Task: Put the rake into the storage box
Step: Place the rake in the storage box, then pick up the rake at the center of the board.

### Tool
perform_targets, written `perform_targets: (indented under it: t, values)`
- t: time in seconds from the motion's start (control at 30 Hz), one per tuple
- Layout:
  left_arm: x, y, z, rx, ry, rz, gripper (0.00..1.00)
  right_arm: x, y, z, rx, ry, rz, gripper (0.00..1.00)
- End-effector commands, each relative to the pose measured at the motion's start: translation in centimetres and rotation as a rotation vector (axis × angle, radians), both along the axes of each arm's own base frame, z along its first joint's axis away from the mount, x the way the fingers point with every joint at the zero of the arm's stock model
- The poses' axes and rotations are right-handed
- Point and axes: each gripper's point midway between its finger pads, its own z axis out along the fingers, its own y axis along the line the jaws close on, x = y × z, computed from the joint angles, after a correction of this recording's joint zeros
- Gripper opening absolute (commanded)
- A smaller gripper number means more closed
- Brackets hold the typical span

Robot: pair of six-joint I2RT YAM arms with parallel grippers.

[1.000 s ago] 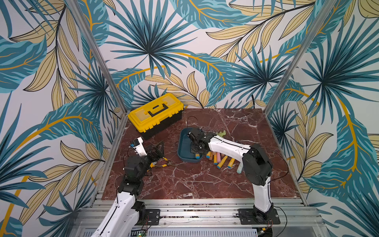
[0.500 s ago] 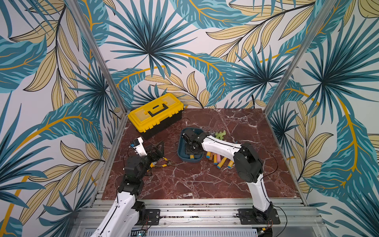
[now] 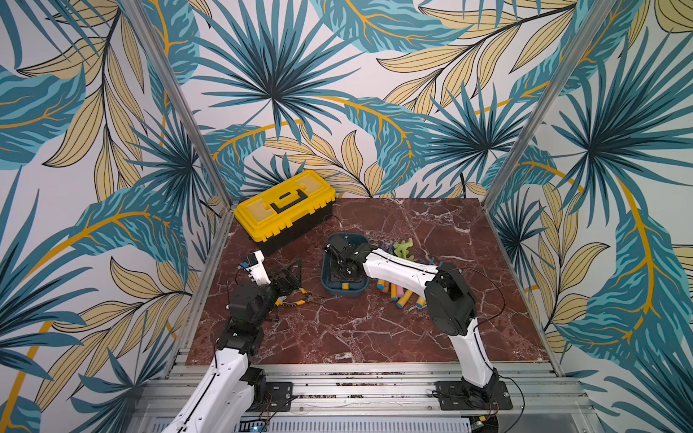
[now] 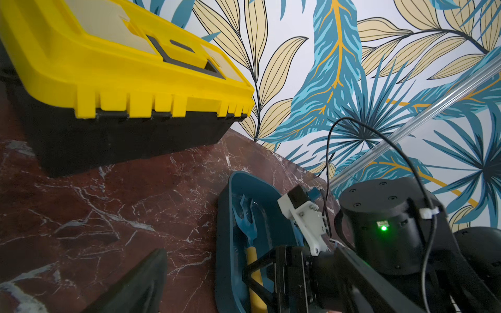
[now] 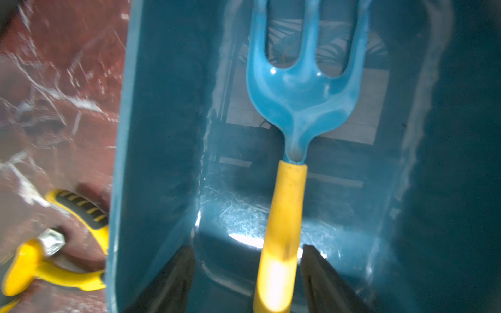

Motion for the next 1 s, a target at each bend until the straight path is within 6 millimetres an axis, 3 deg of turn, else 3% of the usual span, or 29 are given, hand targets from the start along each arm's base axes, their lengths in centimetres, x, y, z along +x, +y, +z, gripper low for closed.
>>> perform_targets:
  t: [0.0, 0.17, 0.23, 0.37, 0.57, 0.97]
  values:
    - [0.0, -0.8, 0.3, -0.004, -0.010, -0.049, 1.00, -0.1, -0.4, 4.7, 0.059, -0.075, 0.009, 0.79]
    - [0.1, -1.4, 0.2, -0.003, 0.001, -0.070, 1.00, -0.7, -2.9, 8.0, 0.076, -0.145, 0.020, 0.93]
    - [0.1, -1.9, 0.5, -0.009, 0.004, -0.097, 1.00, -0.4, -5.5, 9.0, 0.075, -0.170, -0.003, 0.99]
    - [0.3, -3.2, 1.1, -0.016, 0.026, -0.133, 1.00, -1.3, -10.0, 10.3, 0.083, -0.191, -0.029, 0.99]
    - [1.0, -5.8, 1.4, -0.015, 0.088, -0.177, 1.00, -2.5, -17.9, 10.4, 0.087, -0.197, -0.125, 0.99]
    - [2.5, -17.4, 0.2, 0.208, 0.312, -0.407, 1.00, -4.4, -31.9, 7.4, 0.002, -0.202, -0.501, 0.99]
